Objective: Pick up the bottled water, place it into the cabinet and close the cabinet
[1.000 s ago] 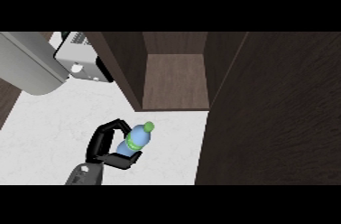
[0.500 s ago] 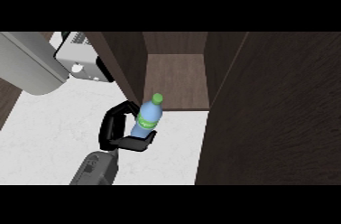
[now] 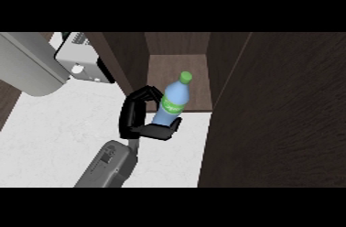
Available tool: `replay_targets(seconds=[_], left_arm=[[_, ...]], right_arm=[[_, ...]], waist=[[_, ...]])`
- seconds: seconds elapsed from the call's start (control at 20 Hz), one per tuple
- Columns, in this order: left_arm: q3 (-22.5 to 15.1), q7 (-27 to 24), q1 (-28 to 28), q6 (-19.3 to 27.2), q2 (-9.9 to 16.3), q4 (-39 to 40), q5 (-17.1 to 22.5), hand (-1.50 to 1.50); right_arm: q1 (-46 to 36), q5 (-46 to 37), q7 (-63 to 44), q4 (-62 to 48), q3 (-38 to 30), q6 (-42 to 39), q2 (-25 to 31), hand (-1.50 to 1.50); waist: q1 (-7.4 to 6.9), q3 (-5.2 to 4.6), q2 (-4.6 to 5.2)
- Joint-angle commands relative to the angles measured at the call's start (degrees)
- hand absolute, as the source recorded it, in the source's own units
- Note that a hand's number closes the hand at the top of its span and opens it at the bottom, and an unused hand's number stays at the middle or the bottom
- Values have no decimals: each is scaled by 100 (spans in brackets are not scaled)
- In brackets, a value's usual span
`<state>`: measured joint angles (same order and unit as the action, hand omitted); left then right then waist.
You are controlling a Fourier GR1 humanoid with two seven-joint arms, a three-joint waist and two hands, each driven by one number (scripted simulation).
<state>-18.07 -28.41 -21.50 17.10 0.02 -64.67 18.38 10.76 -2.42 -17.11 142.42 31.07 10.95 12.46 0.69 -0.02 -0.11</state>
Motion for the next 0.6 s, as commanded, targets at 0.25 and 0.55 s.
replay_targets(seconds=[0.25, 0.55], left_arm=[[-272, 647, -913, 812, -2, 289, 86, 150], [-453, 584, -1855, 1388, -2, 1329, 752, 150]], right_arm=[[193, -95, -266, 767, -239, -49, 193, -150], [128, -325, -188, 454, 130, 20, 11, -150]], waist=[[-2, 1, 6], [71, -2, 22]])
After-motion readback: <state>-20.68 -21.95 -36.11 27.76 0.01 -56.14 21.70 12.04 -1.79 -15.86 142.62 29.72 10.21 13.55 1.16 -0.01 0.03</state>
